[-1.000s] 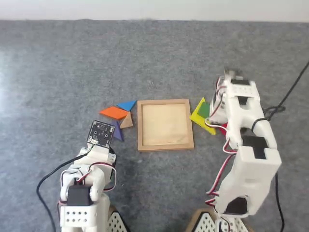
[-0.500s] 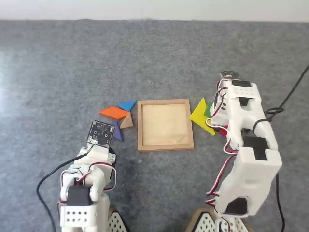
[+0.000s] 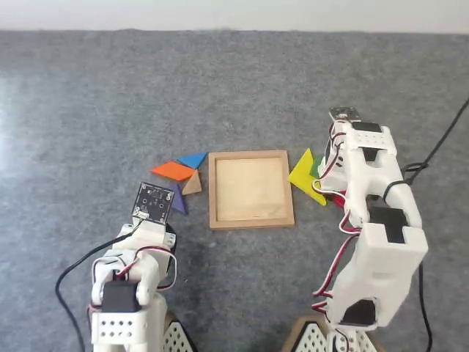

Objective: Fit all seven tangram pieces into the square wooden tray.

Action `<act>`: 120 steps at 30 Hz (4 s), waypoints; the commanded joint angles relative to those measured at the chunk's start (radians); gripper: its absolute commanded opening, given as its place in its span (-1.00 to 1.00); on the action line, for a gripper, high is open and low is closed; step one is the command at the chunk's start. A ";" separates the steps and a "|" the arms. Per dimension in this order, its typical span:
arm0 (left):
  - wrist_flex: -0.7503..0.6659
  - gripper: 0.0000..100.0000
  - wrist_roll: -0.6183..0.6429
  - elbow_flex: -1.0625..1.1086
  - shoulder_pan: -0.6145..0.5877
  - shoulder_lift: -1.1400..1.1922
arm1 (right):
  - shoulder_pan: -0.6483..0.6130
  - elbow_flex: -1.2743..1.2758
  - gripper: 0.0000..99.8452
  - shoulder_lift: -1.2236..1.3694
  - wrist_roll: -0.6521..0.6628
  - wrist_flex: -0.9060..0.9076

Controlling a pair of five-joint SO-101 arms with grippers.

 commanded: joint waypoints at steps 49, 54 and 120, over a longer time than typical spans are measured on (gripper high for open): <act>0.006 -0.84 -0.003 -0.008 -0.002 -0.023 | 0.013 0.245 -0.66 -0.278 0.184 -0.189; 0.006 -0.84 -0.003 -0.008 -0.002 -0.023 | -0.015 0.242 -0.66 -0.444 0.157 -0.119; 0.006 -0.84 -0.003 -0.008 -0.002 -0.023 | -0.567 -0.491 -0.53 0.160 0.991 0.082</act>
